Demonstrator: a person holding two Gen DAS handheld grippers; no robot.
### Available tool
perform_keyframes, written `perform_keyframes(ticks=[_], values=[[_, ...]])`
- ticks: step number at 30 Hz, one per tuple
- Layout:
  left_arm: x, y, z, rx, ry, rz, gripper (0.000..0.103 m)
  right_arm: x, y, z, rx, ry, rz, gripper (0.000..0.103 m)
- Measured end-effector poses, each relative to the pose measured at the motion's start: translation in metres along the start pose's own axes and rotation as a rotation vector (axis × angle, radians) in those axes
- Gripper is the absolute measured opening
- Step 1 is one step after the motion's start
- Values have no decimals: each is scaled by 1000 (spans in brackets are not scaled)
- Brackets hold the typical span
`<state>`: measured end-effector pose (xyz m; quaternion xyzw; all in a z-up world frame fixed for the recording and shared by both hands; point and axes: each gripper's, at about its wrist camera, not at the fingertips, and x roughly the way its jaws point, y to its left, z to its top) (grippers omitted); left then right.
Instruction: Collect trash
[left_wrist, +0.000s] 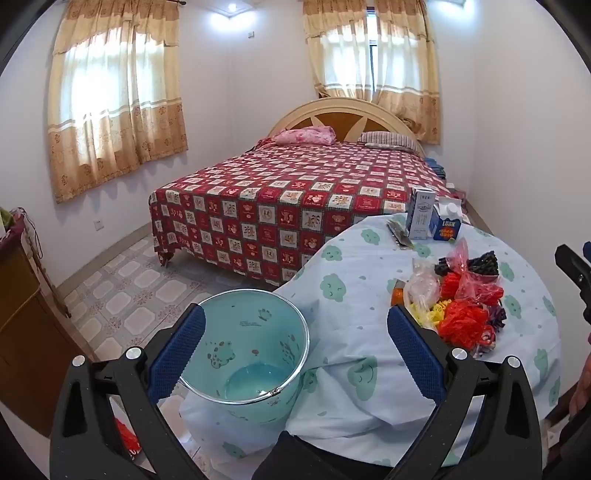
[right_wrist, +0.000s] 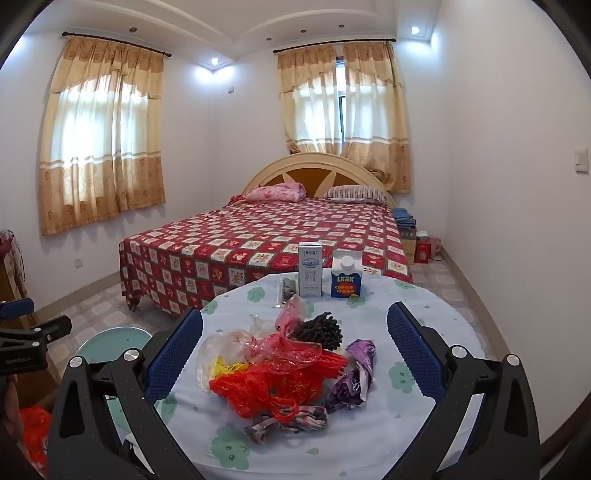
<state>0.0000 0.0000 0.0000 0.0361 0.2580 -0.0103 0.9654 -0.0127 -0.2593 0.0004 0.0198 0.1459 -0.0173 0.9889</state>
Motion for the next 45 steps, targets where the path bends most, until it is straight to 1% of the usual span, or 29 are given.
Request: perform_keyframes(ticks=[5, 10, 12, 15, 17, 25, 26, 35, 45], values=[[2, -2, 0, -4, 9, 4, 97, 1, -1, 0, 0, 1, -1, 98], [4, 1, 11, -1, 8, 6, 97, -1, 0, 0, -3, -2, -1, 98], [-2, 7, 7, -23, -1, 0, 97, 0, 0, 0, -4, -2, -2, 98], [-2, 10, 10, -18, 1, 2, 97, 0, 0, 0, -6, -1, -1, 98], [0, 9, 5, -23, -3, 8, 97, 0, 1, 0, -9, 1, 0, 98], [-1, 20, 11, -35, -4, 14, 97, 0, -2, 0, -1, 1, 1, 98], [1, 14, 5, -35, -7, 20, 97, 0, -2, 0, -1, 1, 0, 98], [0, 21, 9, -39, -4, 26, 97, 0, 0, 0, -3, 2, 0, 98], [-3, 30, 5, -46, 0, 29, 97, 1, 0, 0, -2, 3, -1, 98]])
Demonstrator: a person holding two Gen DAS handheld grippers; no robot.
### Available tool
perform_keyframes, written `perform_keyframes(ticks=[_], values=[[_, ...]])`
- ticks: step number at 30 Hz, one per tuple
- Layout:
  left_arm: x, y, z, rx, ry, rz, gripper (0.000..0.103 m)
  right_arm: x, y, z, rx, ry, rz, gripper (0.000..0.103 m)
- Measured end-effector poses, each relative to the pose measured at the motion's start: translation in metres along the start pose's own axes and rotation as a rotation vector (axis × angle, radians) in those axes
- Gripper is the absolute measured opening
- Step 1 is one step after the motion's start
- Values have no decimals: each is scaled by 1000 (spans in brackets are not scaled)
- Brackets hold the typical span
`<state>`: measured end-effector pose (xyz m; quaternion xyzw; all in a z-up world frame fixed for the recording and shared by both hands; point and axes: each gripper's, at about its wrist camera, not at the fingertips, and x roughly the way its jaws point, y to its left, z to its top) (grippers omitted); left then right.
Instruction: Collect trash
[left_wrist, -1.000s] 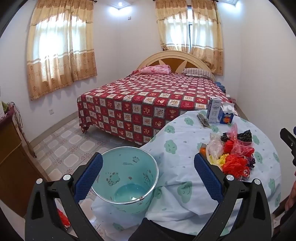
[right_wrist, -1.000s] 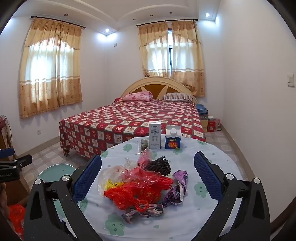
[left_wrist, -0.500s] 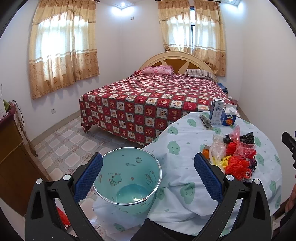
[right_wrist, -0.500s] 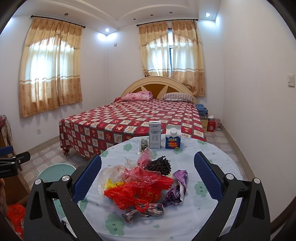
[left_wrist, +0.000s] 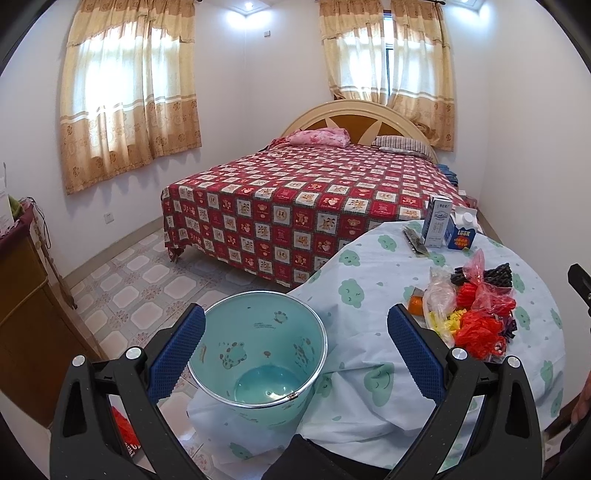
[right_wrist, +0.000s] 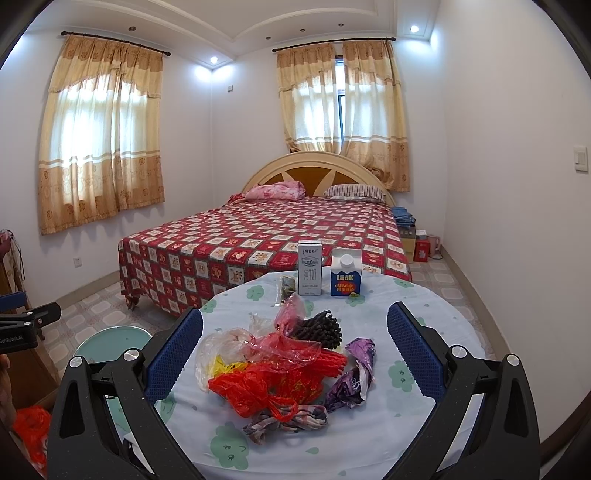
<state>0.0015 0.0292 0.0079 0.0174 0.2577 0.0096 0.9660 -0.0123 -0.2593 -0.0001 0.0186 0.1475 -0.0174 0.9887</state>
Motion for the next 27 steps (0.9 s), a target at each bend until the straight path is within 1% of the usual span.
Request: perform_keyframes(ticks=[1, 7, 12, 18, 26, 27], values=[[5, -6, -2, 0, 2, 3, 97, 0, 0, 0, -1, 1, 1, 98], [5, -6, -1, 1, 2, 2, 97, 0, 0, 0, 0, 0, 0, 98], [5, -1, -1, 0, 2, 3, 97, 0, 0, 0, -1, 1, 0, 98], [5, -5, -2, 2, 3, 3, 97, 0, 0, 0, 0, 1, 0, 98], [2, 2, -2, -1, 4, 6, 97, 1, 1, -1, 0, 2, -1, 98], [5, -4, -1, 2, 2, 3, 97, 1, 1, -1, 0, 2, -1, 98]])
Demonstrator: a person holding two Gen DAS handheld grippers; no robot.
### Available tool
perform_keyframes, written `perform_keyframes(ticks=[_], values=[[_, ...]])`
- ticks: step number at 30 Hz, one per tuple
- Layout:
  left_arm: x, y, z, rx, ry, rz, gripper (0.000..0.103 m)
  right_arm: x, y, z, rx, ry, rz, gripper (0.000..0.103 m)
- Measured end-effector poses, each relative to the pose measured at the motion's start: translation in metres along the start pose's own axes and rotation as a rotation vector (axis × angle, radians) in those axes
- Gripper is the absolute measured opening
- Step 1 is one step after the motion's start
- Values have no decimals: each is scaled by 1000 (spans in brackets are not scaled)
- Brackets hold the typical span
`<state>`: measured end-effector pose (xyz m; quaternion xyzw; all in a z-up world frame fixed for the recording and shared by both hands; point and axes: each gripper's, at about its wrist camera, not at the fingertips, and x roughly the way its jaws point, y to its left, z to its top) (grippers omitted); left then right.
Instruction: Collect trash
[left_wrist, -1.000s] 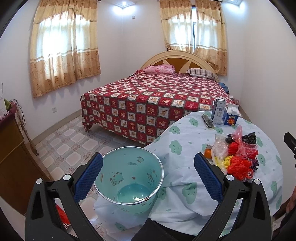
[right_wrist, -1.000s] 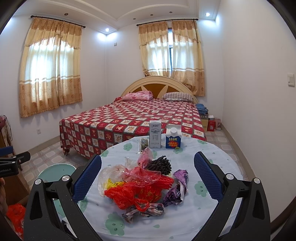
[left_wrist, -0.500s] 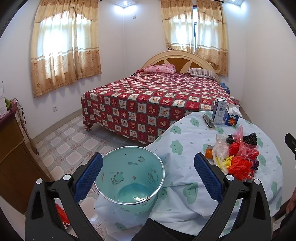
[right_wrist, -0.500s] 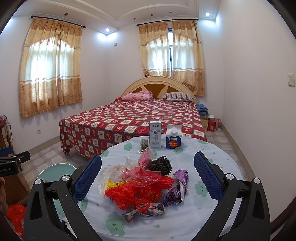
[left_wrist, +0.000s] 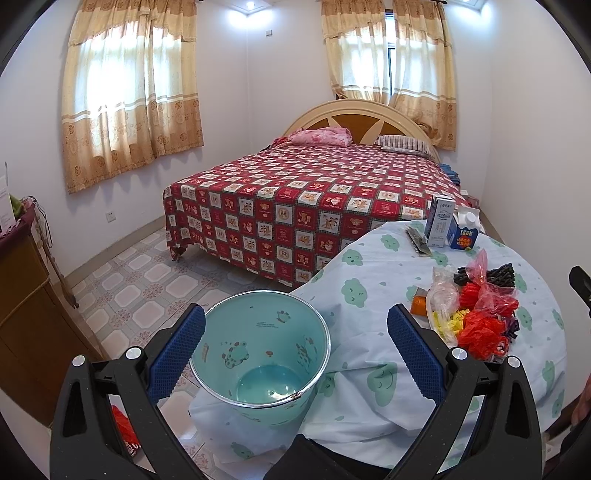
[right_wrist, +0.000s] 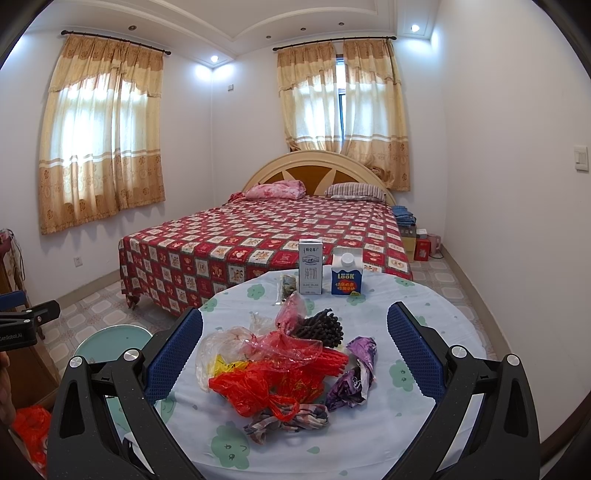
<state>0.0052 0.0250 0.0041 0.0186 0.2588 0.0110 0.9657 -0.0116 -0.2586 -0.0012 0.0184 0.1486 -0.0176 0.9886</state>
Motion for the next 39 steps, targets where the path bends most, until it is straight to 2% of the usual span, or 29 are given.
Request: perform_keyframes(ticks=[20, 27, 32, 34, 39], values=[[0, 9, -1, -2, 3, 5, 97, 9, -2, -6, 8, 7, -2, 98], [6, 13, -4, 4, 14, 11, 97, 28, -15, -23, 0, 18, -62, 98], [35, -3, -15, 7, 57, 9, 97, 55, -41, -49, 2, 89, -127, 98], [46, -15, -20, 27, 78, -6, 97, 66, -57, -63, 29, 129, -148, 98], [69, -56, -25, 65, 104, -54, 97, 77, -80, -82, 31, 161, -196, 96]])
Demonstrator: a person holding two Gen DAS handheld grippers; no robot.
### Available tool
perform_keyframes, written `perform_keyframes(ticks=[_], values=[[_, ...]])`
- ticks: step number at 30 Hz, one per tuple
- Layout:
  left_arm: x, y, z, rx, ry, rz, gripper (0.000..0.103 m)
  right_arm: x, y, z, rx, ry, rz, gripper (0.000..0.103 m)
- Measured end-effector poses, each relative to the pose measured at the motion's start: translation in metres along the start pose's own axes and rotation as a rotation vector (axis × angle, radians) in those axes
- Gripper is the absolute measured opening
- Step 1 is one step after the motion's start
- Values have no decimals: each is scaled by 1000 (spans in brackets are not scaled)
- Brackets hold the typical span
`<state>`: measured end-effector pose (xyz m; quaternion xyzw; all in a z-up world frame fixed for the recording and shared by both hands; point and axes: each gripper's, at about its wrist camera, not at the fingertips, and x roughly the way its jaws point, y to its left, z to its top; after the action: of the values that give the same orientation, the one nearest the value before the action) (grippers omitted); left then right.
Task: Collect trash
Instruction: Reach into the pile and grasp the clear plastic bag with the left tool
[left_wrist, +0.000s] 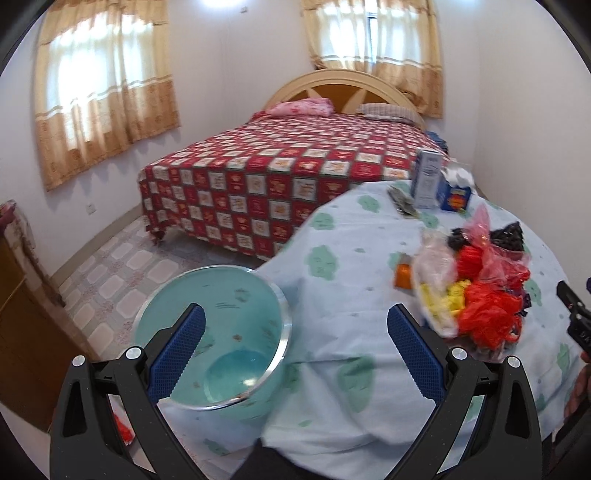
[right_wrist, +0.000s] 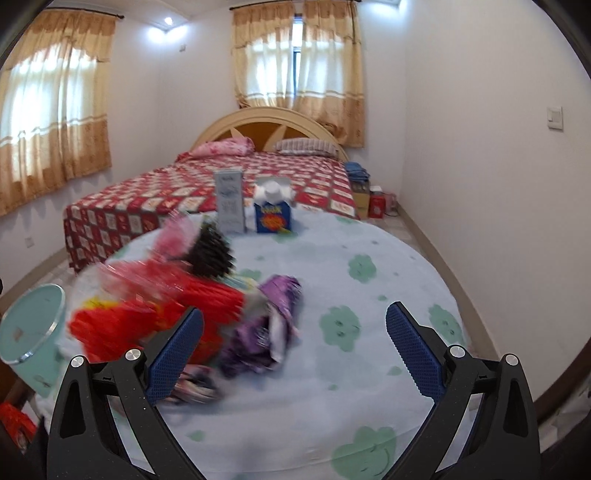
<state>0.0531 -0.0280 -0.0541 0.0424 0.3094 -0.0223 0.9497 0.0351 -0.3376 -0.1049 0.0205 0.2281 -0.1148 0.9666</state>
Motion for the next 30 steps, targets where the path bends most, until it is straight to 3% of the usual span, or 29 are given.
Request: perform_keyframes(ticks=[3, 10, 12, 14, 15, 16, 17, 19, 20, 21, 30], values=[[18, -25, 4, 2, 20, -33, 97, 8, -7, -5, -13, 6, -13, 86], [61, -78, 20, 37, 59, -83, 95, 26, -29, -7, 33, 32, -6, 86], [77, -88, 23, 46, 89, -111, 88, 31, -32, -8, 40, 36, -4, 86], [87, -96, 23, 57, 116, -133, 71, 33, -34, -9, 46, 47, 7, 86], [92, -100, 22, 67, 133, -148, 67, 35, -34, -10, 50, 52, 14, 86], [95, -101, 22, 70, 143, -155, 59, 36, -34, -10, 51, 53, 17, 86], [97, -101, 22, 69, 151, -167, 38, 37, -34, -11, 50, 54, 21, 86], [98, -104, 20, 90, 163, -193, 16, 37, -34, -12, 50, 57, 28, 86], [96, -104, 20, 96, 154, -196, 15, 37, -34, -11, 52, 57, 30, 86], [93, -103, 20, 103, 144, -199, 8, 36, -34, -11, 53, 56, 31, 86], [33, -69, 32, 116, 6, -215, 7, 14, -21, 7, 54, -2, 71, 86]])
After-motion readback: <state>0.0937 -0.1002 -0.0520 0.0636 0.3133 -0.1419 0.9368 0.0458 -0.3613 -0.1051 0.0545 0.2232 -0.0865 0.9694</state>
